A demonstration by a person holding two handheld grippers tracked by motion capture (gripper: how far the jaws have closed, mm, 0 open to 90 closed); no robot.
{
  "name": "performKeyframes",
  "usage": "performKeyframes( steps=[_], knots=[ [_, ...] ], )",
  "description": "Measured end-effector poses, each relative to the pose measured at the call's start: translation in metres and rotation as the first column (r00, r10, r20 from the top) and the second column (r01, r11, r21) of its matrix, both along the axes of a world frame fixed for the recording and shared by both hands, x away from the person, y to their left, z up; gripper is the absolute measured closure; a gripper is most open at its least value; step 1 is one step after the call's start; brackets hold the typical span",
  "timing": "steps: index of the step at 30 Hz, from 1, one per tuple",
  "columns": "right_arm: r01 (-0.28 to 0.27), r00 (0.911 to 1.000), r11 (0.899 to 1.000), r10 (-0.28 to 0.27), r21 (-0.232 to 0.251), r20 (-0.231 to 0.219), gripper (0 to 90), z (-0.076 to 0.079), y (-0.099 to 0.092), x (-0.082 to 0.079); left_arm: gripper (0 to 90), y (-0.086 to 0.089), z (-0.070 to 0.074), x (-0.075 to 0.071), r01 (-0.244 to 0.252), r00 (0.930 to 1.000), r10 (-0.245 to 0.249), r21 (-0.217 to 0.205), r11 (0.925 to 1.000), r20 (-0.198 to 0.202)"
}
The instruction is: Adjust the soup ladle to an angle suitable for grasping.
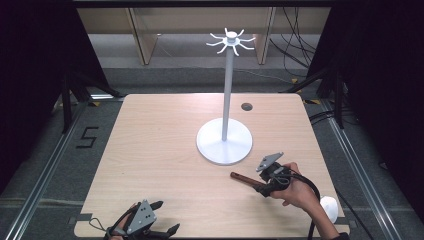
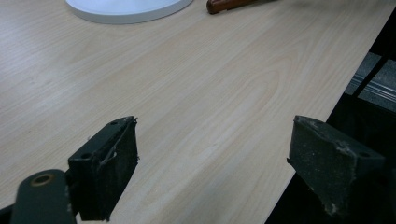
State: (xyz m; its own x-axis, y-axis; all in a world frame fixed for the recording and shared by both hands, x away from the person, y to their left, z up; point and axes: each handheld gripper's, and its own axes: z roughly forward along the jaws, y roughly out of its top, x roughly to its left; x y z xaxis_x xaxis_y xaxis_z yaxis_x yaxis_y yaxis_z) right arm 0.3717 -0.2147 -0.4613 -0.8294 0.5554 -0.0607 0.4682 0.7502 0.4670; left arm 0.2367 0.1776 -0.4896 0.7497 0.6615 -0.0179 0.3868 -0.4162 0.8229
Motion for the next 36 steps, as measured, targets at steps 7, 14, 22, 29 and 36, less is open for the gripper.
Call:
performKeyframes(
  steps=[7,14,22,29,36],
  knots=[
    [0.001,0.9992,0.997,-0.004,-0.073,-0.039,56.3,-0.005,0.013,0.008,14.9,-0.002,-0.001,-0.001,-0.007,0.9999,0.008,-0.019,0.9998,0.008],
    [-0.013,0.9975,0.994,0.005,-0.113,-0.071,62.3,-0.009,0.021,0.015,14.9,-0.002,0.000,-0.001,-0.002,1.0000,0.002,-0.026,0.9997,0.001],
    [-0.008,0.9961,0.990,-0.005,-0.138,-0.088,66.1,-0.015,0.020,0.019,14.9,-0.002,-0.001,-0.001,0.006,0.9999,-0.005,-0.015,0.9999,0.014],
    [-0.018,0.9903,0.991,-0.001,-0.133,-0.139,70.6,-0.016,0.021,0.025,15.0,-0.002,-0.001,-0.001,-0.007,0.9999,0.007,-0.027,0.9996,0.010],
    [-0.072,0.9876,0.975,0.041,-0.208,-0.152,72.0,-0.014,0.030,0.029,15.0,-0.002,-0.001,-0.001,-0.001,0.9999,0.001,-0.028,0.9996,0.016]
  ],
)
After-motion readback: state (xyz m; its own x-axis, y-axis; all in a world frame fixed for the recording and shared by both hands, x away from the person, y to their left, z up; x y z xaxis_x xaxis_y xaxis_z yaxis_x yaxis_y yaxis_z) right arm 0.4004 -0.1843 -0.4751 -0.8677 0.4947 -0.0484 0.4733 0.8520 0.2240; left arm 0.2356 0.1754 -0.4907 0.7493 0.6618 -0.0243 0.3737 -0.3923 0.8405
